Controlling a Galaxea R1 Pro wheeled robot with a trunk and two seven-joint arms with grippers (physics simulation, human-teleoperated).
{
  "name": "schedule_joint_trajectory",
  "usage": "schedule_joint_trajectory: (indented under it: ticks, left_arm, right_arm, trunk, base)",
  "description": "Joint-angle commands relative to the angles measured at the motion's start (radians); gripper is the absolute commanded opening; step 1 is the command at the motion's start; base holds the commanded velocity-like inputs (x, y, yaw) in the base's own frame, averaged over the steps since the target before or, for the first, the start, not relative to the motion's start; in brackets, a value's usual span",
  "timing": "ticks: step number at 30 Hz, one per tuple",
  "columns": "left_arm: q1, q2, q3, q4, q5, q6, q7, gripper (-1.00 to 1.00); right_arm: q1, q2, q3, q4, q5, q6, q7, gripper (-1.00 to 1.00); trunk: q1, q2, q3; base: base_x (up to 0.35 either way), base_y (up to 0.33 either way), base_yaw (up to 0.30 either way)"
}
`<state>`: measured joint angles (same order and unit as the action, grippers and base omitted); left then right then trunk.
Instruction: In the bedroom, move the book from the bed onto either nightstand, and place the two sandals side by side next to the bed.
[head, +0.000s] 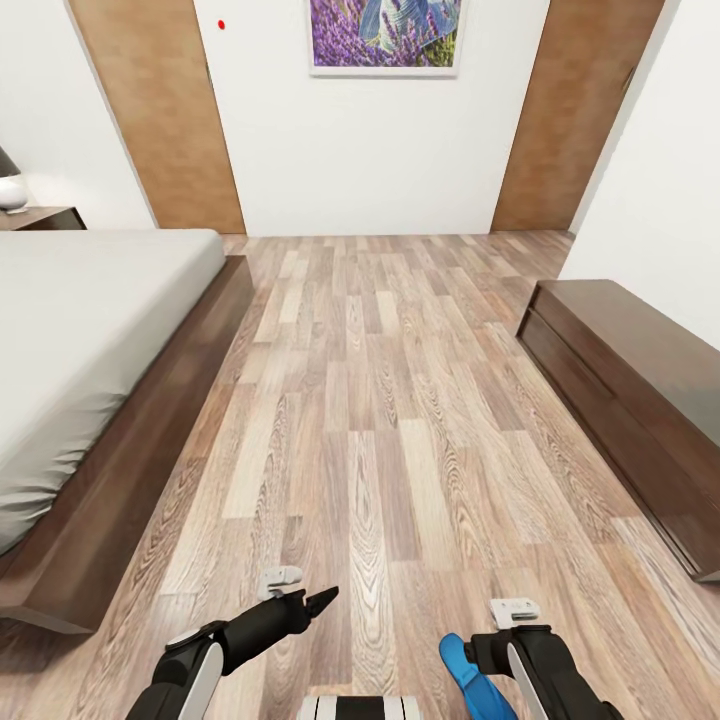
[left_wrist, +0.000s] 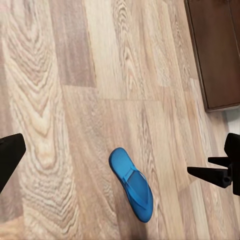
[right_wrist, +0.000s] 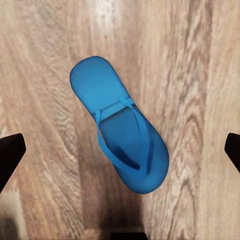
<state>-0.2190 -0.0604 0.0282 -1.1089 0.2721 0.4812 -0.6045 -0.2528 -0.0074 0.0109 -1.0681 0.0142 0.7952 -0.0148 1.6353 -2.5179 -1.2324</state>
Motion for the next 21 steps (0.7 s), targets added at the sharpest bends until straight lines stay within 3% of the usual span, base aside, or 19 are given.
schedule_joint_trajectory:
  ticks: [1, 21]
  left_arm:
    - [0.000, -0.001, 0.003, 0.000, 0.006, 0.008, -0.003, 1.00]
    - [0.000, -0.002, 0.004, 0.013, 0.007, 0.007, -0.001, 1.00]
  right_arm:
    - [0.000, 0.000, 0.001, -0.001, 0.001, 0.004, -0.002, 1.00]
    - [0.000, 0.001, 0.003, 0.005, 0.001, 0.001, -0.002, 1.00]
  trunk:
    - [0.000, 0.000, -0.001]
    - [0.000, 0.000, -0.001]
  base:
    - [0.000, 0.000, 0.000]
    - [0.000, 0.000, 0.000]
